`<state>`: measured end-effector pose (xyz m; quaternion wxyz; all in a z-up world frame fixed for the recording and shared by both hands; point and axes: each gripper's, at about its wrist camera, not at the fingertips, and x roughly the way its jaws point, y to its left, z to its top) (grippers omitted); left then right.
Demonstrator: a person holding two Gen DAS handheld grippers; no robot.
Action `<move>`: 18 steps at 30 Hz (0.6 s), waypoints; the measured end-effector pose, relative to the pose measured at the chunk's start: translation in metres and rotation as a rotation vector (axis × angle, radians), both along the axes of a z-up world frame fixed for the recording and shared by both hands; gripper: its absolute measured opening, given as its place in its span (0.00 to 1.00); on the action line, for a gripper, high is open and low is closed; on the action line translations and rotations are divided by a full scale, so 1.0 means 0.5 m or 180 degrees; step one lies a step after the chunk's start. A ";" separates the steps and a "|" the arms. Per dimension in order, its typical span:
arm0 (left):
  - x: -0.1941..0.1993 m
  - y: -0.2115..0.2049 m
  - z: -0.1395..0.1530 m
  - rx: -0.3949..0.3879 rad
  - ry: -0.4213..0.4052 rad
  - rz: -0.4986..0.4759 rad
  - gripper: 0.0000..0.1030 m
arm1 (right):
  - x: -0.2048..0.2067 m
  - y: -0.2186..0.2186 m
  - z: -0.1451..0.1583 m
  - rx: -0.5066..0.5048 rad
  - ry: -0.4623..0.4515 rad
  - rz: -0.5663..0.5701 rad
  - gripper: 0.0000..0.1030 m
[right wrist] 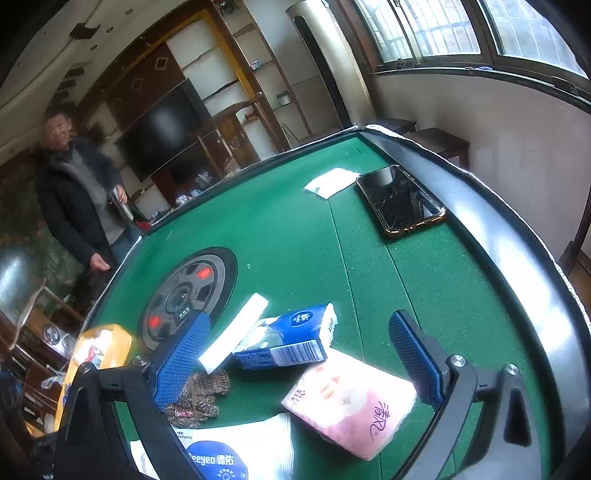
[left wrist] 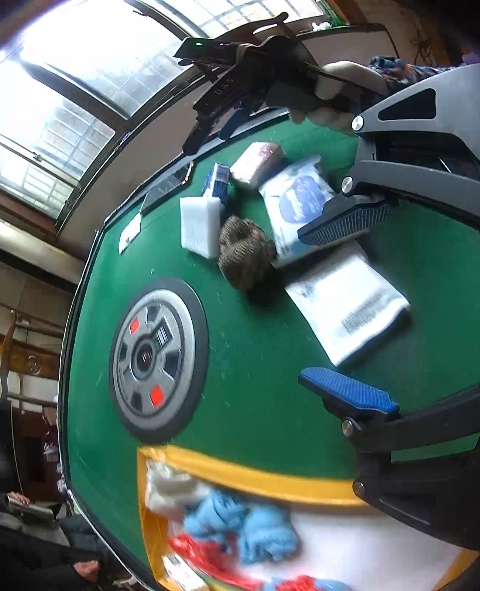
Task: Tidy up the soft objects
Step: 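Grasp the white foam sheet with the left gripper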
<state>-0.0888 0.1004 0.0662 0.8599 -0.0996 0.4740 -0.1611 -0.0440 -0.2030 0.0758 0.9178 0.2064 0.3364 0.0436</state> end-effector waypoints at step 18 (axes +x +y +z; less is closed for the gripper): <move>0.154 -0.061 0.025 -0.0112 0.0009 -0.0058 0.66 | -0.005 -0.042 -0.001 0.0290 -0.0030 -0.0161 0.93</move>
